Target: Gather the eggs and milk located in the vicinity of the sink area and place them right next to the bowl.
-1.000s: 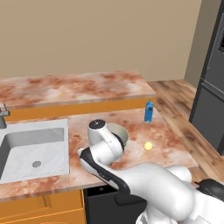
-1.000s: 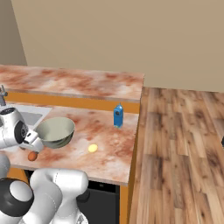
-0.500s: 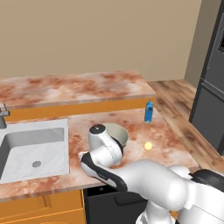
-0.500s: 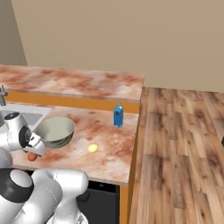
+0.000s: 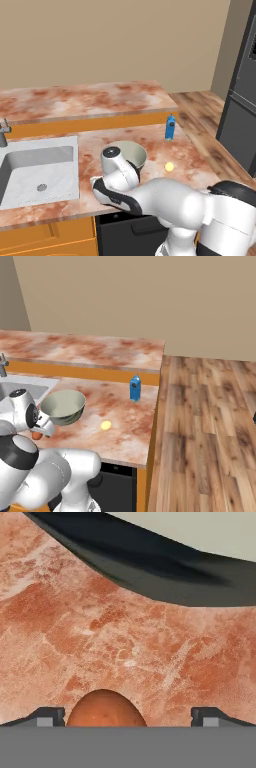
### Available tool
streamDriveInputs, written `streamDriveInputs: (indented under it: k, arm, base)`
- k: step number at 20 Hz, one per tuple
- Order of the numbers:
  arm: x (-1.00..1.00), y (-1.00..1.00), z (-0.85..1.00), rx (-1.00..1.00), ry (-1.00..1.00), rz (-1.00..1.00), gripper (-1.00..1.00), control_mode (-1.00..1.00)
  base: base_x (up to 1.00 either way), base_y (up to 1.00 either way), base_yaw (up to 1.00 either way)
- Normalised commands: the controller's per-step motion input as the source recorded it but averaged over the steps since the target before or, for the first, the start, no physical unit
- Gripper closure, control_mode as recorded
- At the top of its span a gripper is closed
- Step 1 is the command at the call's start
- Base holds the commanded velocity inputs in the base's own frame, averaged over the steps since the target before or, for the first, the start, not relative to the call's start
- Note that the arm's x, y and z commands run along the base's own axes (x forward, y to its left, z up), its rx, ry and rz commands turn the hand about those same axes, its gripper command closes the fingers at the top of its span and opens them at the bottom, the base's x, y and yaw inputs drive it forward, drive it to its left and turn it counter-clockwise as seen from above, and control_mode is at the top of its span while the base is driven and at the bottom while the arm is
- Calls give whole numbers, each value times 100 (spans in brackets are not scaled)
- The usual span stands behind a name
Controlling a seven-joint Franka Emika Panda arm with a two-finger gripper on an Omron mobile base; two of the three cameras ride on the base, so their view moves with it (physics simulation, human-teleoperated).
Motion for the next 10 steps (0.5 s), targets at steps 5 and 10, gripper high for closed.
streamDriveInputs:
  k: [5,10]
  arm:
    - [9,3,-16,0,0,0,100,-100]
    - [0,0,-5,0,0,0,100,-100]
  base:
    - [0,0,0]
    - [0,0,0]
